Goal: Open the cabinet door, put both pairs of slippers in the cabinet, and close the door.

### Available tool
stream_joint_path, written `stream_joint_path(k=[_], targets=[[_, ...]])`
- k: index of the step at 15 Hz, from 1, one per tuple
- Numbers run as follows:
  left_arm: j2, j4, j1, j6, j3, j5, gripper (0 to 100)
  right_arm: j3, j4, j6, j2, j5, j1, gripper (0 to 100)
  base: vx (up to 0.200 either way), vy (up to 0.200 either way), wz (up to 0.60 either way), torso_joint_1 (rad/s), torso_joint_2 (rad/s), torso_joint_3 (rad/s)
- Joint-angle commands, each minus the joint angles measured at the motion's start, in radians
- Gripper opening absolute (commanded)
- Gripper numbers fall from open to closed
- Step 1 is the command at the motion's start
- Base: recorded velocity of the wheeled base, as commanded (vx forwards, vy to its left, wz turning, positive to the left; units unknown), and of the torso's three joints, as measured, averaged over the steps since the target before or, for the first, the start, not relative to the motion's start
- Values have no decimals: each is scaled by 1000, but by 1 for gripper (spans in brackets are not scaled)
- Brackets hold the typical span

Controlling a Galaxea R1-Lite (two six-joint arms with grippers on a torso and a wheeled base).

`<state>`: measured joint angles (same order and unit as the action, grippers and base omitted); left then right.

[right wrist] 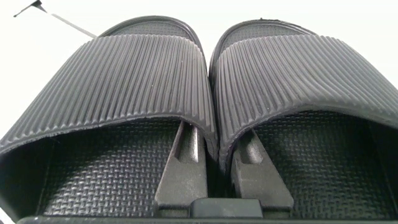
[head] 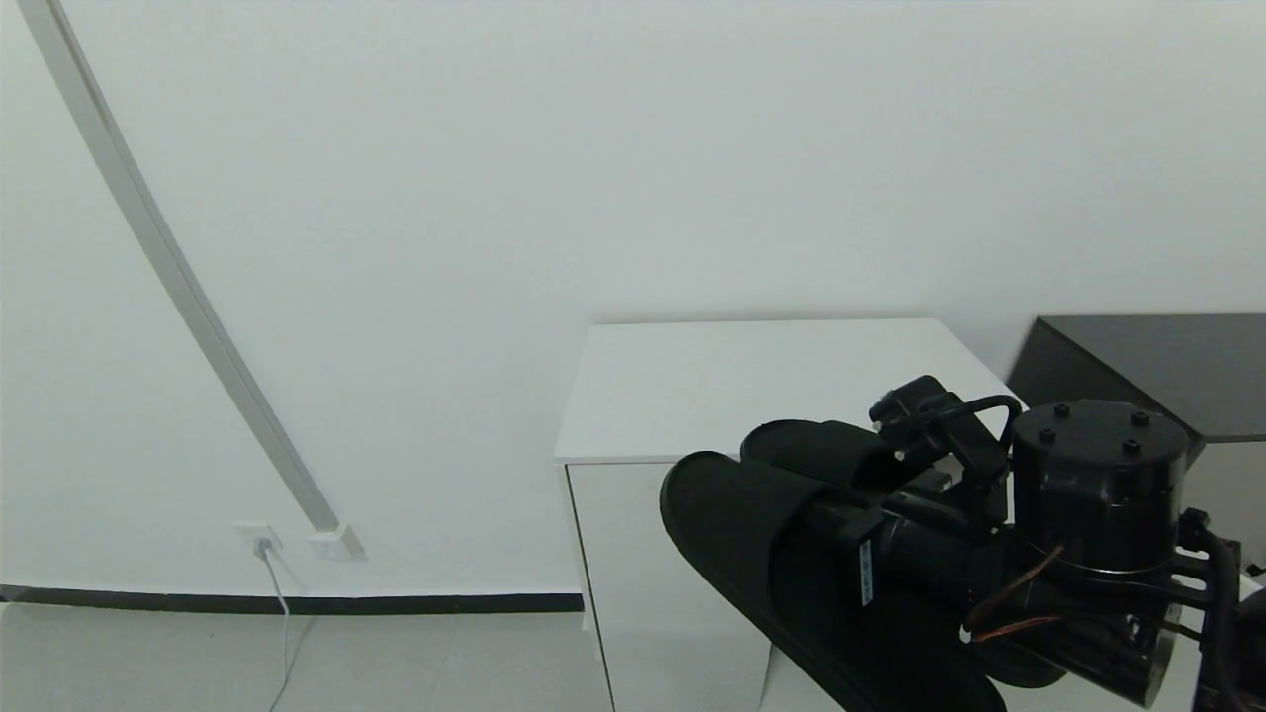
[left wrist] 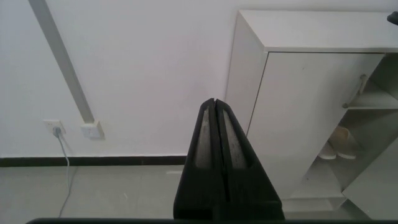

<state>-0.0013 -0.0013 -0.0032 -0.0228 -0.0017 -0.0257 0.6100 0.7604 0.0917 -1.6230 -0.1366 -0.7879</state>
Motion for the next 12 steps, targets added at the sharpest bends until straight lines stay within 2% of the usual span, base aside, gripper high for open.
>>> stream_joint_path(k=[1, 12], targets=[[1, 0, 0, 0, 0, 0, 0, 1, 0, 0, -6, 0, -1, 0, 0, 0, 0, 0, 0, 0], [1, 0, 0, 0, 0, 0, 0, -3, 0, 0, -5, 2, -2, 0, 0, -200, 0, 2, 4, 2]])
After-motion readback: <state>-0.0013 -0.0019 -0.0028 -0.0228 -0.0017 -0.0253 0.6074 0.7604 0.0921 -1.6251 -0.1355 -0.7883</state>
